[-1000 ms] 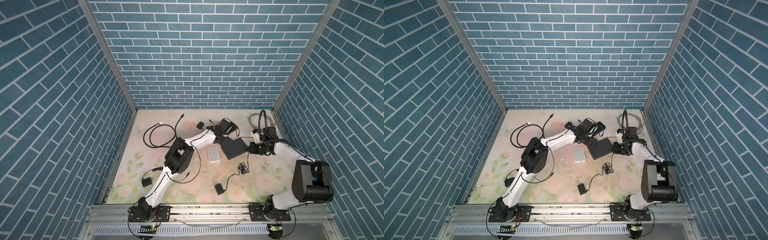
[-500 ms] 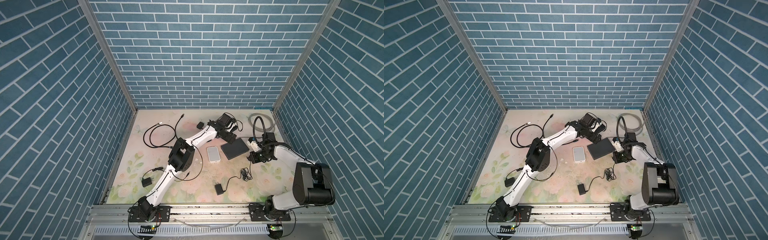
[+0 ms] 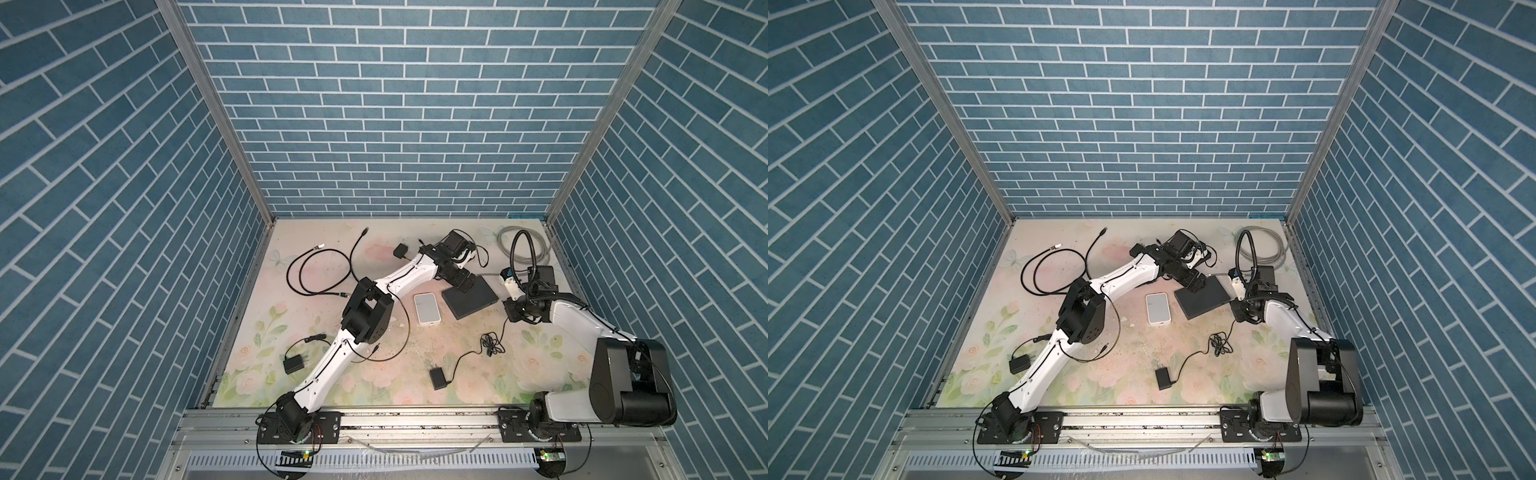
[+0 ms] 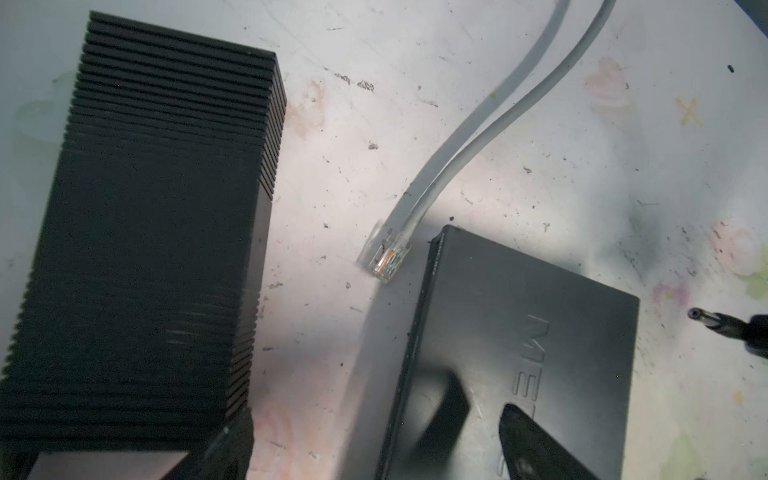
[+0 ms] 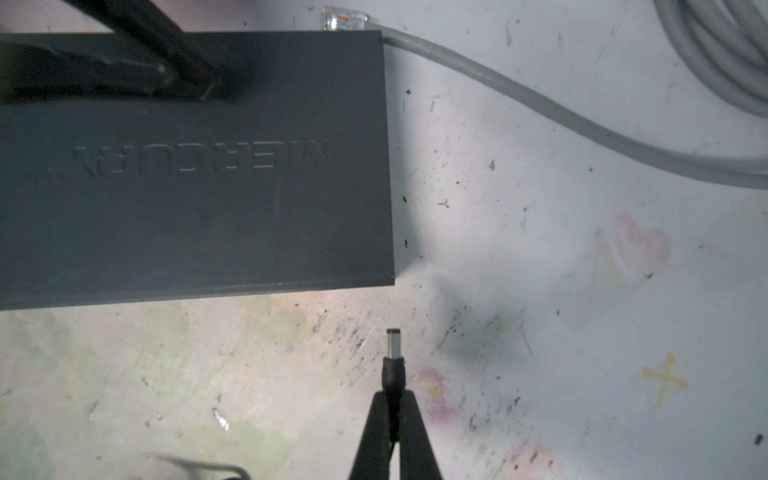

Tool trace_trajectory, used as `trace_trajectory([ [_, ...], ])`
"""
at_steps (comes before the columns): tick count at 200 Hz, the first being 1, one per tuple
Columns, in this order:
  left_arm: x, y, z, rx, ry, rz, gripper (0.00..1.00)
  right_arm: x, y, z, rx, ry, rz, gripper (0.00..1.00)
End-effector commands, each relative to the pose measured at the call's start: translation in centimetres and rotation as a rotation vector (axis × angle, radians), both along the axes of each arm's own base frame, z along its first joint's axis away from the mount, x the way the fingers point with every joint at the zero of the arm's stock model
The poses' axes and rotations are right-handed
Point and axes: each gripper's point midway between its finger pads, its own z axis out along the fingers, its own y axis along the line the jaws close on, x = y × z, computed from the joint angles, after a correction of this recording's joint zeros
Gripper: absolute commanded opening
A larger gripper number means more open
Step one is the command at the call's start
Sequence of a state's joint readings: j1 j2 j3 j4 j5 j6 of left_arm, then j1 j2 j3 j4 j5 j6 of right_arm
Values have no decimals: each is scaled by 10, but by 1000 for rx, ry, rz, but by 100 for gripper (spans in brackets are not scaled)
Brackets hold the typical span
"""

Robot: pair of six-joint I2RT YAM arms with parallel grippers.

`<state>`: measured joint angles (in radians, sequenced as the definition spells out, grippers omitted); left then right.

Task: Insert the plug into the switch port

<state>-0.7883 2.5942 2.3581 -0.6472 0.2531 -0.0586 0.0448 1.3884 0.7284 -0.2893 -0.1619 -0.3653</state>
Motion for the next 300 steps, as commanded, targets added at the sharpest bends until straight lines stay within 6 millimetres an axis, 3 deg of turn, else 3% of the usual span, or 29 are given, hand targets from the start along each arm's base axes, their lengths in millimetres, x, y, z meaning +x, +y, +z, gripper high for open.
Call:
trace_trajectory([
  [1,-8,6,-21,21,70,16,93,8,1,7,-53,-74,58,0],
  [44,0,12,-17,-37,144,82,93,-13,26,-5,36,75,204,0],
  [72,2,18,-17,-25,147,89,93,-12,30,-10,44,123,230,0],
  [185,-21,13,-7,-103,265,90,91,17,29,-15,-34,76,290,0],
  [255,-30,17,-18,-54,287,82,89,39,24,-16,-97,-62,338,0],
  [300,-31,18,-16,-43,293,87,89,43,22,-20,-88,-98,367,0],
])
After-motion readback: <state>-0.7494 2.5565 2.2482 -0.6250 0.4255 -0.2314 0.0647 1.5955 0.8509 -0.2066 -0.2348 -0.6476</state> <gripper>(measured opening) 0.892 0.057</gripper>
